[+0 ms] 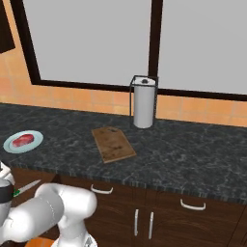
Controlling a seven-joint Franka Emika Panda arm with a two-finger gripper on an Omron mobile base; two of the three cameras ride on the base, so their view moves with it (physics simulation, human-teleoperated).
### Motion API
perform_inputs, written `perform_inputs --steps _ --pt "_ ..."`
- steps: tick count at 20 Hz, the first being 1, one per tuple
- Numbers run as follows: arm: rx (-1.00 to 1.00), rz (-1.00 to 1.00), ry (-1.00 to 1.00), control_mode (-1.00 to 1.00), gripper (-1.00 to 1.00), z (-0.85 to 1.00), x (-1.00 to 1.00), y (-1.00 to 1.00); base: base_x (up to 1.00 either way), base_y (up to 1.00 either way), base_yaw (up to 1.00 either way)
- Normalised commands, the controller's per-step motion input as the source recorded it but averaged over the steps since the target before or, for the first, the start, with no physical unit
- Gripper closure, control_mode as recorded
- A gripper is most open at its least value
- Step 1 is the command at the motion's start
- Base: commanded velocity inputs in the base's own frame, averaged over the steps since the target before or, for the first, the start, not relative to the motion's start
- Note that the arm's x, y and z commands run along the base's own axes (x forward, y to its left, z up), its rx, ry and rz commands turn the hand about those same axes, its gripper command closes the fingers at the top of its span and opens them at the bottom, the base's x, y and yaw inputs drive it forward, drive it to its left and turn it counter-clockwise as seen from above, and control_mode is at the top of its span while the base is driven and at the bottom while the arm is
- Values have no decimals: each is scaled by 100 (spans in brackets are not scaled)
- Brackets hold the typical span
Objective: Pick up the knife from the drawer and place it on the cutting board. Then place the meat from the plate to the cutting board.
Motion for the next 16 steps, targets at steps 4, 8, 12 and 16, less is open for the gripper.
perform_inputs --steps 4,8,12,16 --pt "-6 0 3 -100 -100 -57 18 29 0 0 0" --pt "-2 0 1 -100 -100 -51 1 12 0 0 0" --pt "0 0 5 -100 -100 -32 0 0 0 0 0" --pt "0 0 3 -100 -100 -46 0 0 0 0 0"
